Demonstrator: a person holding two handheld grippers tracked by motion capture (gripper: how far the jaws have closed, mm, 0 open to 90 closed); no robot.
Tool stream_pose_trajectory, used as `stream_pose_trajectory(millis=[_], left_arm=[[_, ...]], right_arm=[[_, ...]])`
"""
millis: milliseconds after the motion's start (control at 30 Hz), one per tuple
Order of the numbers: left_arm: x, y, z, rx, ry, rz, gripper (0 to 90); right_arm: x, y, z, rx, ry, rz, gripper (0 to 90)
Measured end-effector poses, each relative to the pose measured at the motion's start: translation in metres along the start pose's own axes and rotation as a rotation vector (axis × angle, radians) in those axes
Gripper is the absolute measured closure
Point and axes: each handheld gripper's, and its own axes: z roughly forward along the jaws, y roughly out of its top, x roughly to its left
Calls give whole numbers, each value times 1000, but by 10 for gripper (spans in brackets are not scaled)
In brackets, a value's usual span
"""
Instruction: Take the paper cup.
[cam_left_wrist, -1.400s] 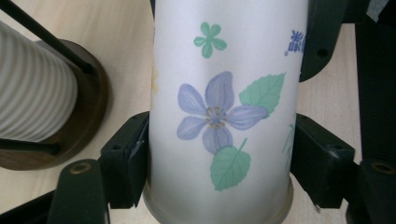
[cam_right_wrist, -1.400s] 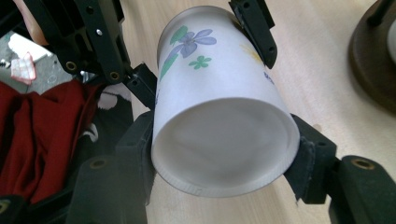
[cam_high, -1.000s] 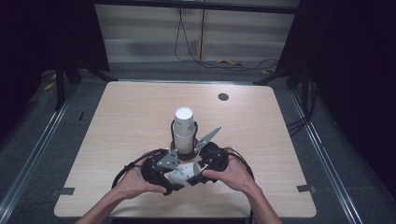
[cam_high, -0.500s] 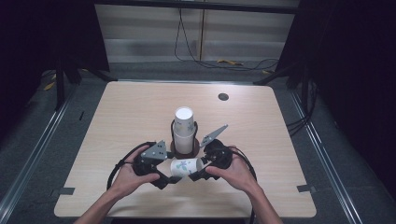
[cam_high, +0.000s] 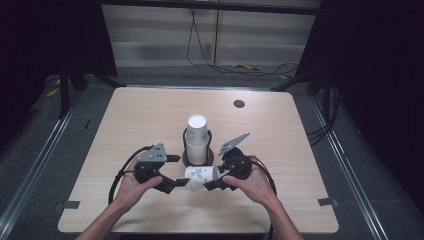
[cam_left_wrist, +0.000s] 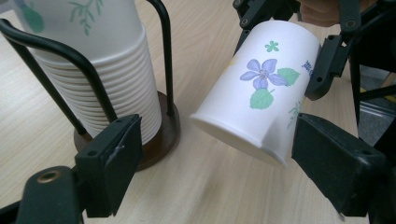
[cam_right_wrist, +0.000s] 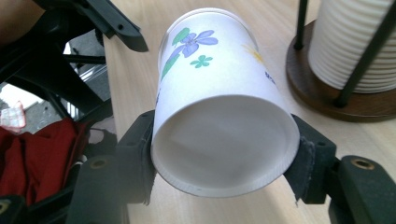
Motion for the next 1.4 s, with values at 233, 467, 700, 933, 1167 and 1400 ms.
stream_pose_trajectory(millis=[233, 467, 700, 933, 1167, 1400], left_arm=[[5, -4, -1, -25, 4, -24, 164], [6, -5, -3, -35, 9, -50, 163], [6, -3, -4, -91, -23, -83, 164], [6, -4, -5, -86, -8, -83, 163], [5, -4, -9, -77, -7, -65, 163], [5, -5, -11, -85, -24, -86, 159]], right_arm=[[-5, 0, -1, -41, 20, 23, 360], [-2, -2, -3, -48, 20, 22, 360], [-1, -2, -6, -74, 7, 10, 361], [-1, -1, -6, -99, 18, 11, 361], [-2, -3, -6, -132, 39, 10, 361], [-2, -4, -7, -156, 43, 4, 363]])
